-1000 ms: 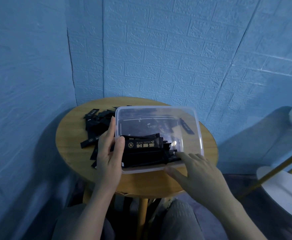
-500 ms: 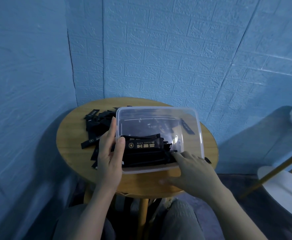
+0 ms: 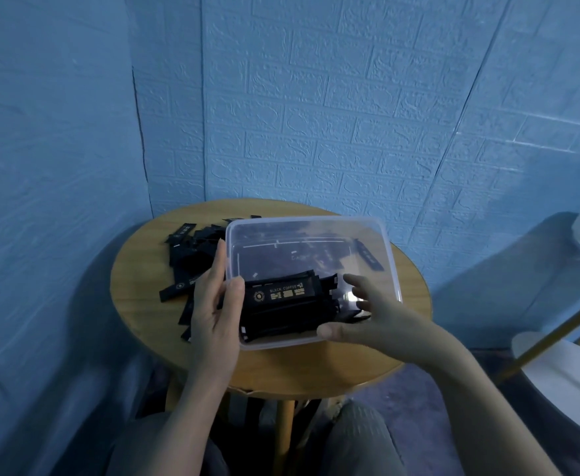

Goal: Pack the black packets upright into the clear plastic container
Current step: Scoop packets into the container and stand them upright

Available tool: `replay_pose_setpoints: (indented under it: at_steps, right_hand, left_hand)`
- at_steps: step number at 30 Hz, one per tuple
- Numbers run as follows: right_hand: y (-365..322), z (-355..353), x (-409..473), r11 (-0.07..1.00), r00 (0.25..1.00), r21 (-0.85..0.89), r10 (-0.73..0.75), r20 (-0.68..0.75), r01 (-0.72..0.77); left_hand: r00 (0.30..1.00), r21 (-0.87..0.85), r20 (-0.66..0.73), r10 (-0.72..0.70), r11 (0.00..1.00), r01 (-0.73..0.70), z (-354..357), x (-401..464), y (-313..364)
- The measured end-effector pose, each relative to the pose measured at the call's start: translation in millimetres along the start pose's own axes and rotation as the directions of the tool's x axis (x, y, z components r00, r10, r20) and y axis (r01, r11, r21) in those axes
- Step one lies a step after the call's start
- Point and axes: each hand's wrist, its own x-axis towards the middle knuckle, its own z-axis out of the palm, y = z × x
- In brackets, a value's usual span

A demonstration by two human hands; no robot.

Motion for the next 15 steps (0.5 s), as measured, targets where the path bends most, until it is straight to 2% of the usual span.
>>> replay_pose_setpoints:
  at_steps: [2,6,8,12,15]
  right_hand:
    - [-3.8,-2.2,0.0,1.0,0.998,0.008,0.0,0.06,0.0]
    - [-2.0,-0.9,4.9,0.992,0.999,-0.121,0.016,-0.044,-0.022]
    - [-3.0,2.1,5.3,0.986,0.998,-0.161,0.04,-0.038,-0.046]
    - [-3.9,8.7,8.0,0.934,0.996,-0.354,0.017,-0.084,-0.046]
    - [-2.2,13.2,12.5,0.934,0.993,-0.356,-0.008,-0.115,-0.034]
  left_hand:
    - [1.0,0.006,-0.003,-0.01,1.0,0.01,0.1,0.2,0.7]
    - [1.0,0.015,-0.002,-0.006,1.0,0.006,0.4,-0.3,2.2]
    - [1.0,0.022,-0.003,0.0,1.0,0.0,-0.5,-0.9,3.3]
    - [1.0,0.004,-0.005,0.006,1.0,-0.006,0.3,0.2,3.6]
    - [1.0,-0.013,0.002,0.011,1.0,-0.011,-0.1,0.3,3.4]
